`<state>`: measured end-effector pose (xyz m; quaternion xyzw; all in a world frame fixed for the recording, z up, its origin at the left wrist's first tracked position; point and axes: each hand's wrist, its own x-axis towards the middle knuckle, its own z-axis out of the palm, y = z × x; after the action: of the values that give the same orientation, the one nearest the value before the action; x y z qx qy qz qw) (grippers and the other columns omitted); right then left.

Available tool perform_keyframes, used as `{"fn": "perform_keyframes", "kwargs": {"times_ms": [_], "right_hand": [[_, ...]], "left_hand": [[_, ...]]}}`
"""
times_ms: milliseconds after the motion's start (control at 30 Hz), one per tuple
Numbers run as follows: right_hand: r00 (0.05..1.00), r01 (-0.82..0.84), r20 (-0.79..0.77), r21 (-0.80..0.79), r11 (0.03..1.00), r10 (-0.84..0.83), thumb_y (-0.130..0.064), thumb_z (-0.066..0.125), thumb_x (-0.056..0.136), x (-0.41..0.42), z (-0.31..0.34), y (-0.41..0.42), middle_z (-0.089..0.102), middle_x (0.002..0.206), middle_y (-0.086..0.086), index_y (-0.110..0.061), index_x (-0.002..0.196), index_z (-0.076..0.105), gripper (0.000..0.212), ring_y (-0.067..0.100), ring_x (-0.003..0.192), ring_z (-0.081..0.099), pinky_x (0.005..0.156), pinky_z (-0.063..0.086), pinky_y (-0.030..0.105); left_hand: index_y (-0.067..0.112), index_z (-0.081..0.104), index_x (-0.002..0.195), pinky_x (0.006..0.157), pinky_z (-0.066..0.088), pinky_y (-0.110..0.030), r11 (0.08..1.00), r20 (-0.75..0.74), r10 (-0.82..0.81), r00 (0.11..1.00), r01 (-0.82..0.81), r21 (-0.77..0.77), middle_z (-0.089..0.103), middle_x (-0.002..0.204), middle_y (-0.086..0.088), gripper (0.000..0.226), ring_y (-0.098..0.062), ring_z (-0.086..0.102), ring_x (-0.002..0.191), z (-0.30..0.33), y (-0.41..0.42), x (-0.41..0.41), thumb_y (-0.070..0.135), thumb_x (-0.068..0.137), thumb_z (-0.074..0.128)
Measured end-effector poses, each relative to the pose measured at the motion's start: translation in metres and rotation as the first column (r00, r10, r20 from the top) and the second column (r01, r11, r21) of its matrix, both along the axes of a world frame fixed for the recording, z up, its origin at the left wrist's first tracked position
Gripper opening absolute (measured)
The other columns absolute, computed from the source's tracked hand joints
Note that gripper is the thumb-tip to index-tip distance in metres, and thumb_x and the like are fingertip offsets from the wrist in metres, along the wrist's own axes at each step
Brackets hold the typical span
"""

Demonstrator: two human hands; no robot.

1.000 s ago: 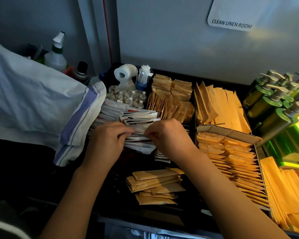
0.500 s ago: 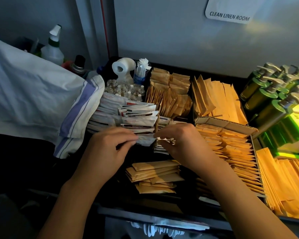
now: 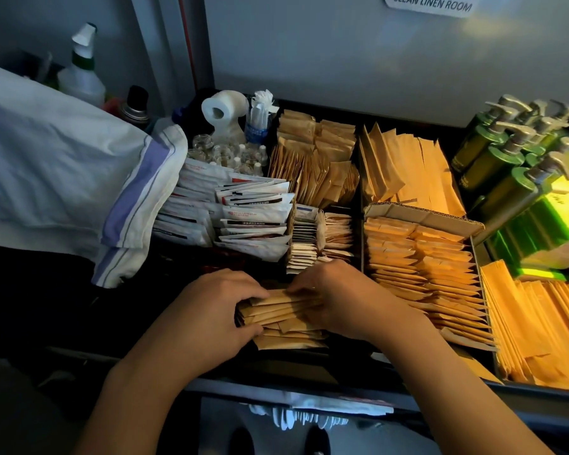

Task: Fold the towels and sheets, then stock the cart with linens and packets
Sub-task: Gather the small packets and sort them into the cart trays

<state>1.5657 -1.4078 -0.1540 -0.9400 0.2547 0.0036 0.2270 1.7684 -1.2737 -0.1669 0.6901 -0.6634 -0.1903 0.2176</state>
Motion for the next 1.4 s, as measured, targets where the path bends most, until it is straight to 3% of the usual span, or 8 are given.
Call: {"fn": "perform_keyframes", "kwargs": {"times_ms": [233, 433, 567, 700, 900, 1067, 1300, 1400], "right_hand": [[1.0, -0.014, -0.004, 0.052, 0.999, 0.014, -0.03, 0.07, 0.088, 0.002, -0.005, -0.003, 0.072, 0.093, -0.011, -0.033, 0.111, 0.072, 0.024, 0.006, 0.083, 0.063, 0.073, 0.056, 0.036], [0.996, -0.047, 0.071, -0.006, 0.999, 0.047, -0.028, 0.071, 0.092, 0.004, 0.0, -0.001, 0.074, 0.095, -0.005, -0.028, 0.108, 0.072, 0.016, 0.016, 0.087, 0.065, 0.075, 0.053, 0.038], [0.988, -0.049, 0.147, -0.029, 0.998, 0.053, -0.042, 0.074, 0.091, 0.001, 0.013, -0.003, 0.074, 0.097, -0.007, -0.028, 0.109, 0.073, 0.022, 0.014, 0.088, 0.068, 0.075, 0.053, 0.038], [0.979, -0.005, 0.202, -0.09, 0.996, 0.023, -0.024, 0.075, 0.087, -0.002, 0.018, -0.002, 0.074, 0.098, -0.01, -0.029, 0.111, 0.074, 0.025, 0.012, 0.089, 0.067, 0.077, 0.056, 0.039], [0.982, -0.015, 0.187, 0.031, 0.999, 0.009, -0.039, 0.076, 0.09, -0.011, 0.011, -0.007, 0.075, 0.108, -0.014, -0.032, 0.12, 0.073, 0.032, 0.003, 0.096, 0.066, 0.084, 0.056, 0.033], [0.992, 0.015, 0.126, 0.027, 1.0, -0.019, -0.021, 0.068, 0.095, -0.005, -0.001, -0.01, 0.075, 0.113, -0.01, -0.031, 0.123, 0.072, 0.03, 0.01, 0.104, 0.067, 0.092, 0.056, 0.037], [0.999, -0.038, -0.022, 0.084, 0.996, 0.04, -0.039, 0.077, 0.087, 0.003, -0.005, -0.012, 0.072, 0.118, -0.013, -0.033, 0.129, 0.069, 0.043, 0.007, 0.107, 0.064, 0.092, 0.053, 0.03], [0.995, -0.072, -0.06, 0.036, 0.997, 0.074, -0.038, 0.071, 0.092, 0.007, -0.003, -0.011, 0.073, 0.109, -0.01, -0.032, 0.123, 0.071, 0.032, 0.012, 0.1, 0.065, 0.087, 0.054, 0.032]], "left_hand": [[0.035, 0.074, 0.12, 0.09, 0.054, -0.031, 0.994, -0.003, 0.05, 0.999, -0.05, -0.094, 0.069, 0.109, 0.023, 0.036, 0.0, 0.061, 0.101, 0.003, -0.001, -0.012, 0.022, 0.087, 0.073], [0.029, 0.078, 0.113, 0.082, 0.059, -0.033, 0.975, -0.035, 0.068, 0.997, -0.074, -0.21, 0.071, 0.103, 0.019, 0.035, -0.001, 0.066, 0.095, 0.009, 0.002, -0.008, 0.011, 0.083, 0.078], [0.036, 0.074, 0.119, 0.088, 0.055, -0.023, 0.969, -0.092, 0.038, 0.995, -0.059, -0.239, 0.068, 0.11, 0.025, 0.042, 0.001, 0.066, 0.105, 0.014, 0.003, -0.003, 0.016, 0.082, 0.079], [0.04, 0.073, 0.12, 0.089, 0.056, -0.028, 0.978, -0.136, 0.06, 0.989, -0.086, -0.19, 0.068, 0.11, 0.03, 0.038, 0.005, 0.065, 0.105, 0.015, -0.003, -0.005, 0.026, 0.086, 0.08], [0.043, 0.075, 0.112, 0.083, 0.058, -0.026, 0.973, -0.149, 0.126, 0.981, -0.151, -0.172, 0.072, 0.101, 0.031, 0.032, 0.009, 0.067, 0.094, 0.014, -0.007, -0.008, 0.021, 0.089, 0.077], [0.04, 0.077, 0.11, 0.088, 0.058, -0.032, 0.977, -0.108, 0.141, 0.984, -0.155, -0.143, 0.072, 0.101, 0.029, 0.032, 0.008, 0.066, 0.098, 0.009, -0.005, -0.006, 0.021, 0.085, 0.081], [0.044, 0.074, 0.113, 0.092, 0.055, -0.031, 0.988, -0.072, 0.136, 0.988, -0.141, -0.068, 0.066, 0.104, 0.03, 0.04, 0.006, 0.061, 0.102, 0.005, -0.001, -0.004, 0.032, 0.077, 0.088], [0.044, 0.074, 0.113, 0.092, 0.054, -0.032, 0.991, -0.047, 0.127, 0.991, -0.129, -0.039, 0.061, 0.103, 0.031, 0.041, 0.006, 0.059, 0.101, 0.003, -0.001, -0.005, 0.042, 0.074, 0.088]]}}
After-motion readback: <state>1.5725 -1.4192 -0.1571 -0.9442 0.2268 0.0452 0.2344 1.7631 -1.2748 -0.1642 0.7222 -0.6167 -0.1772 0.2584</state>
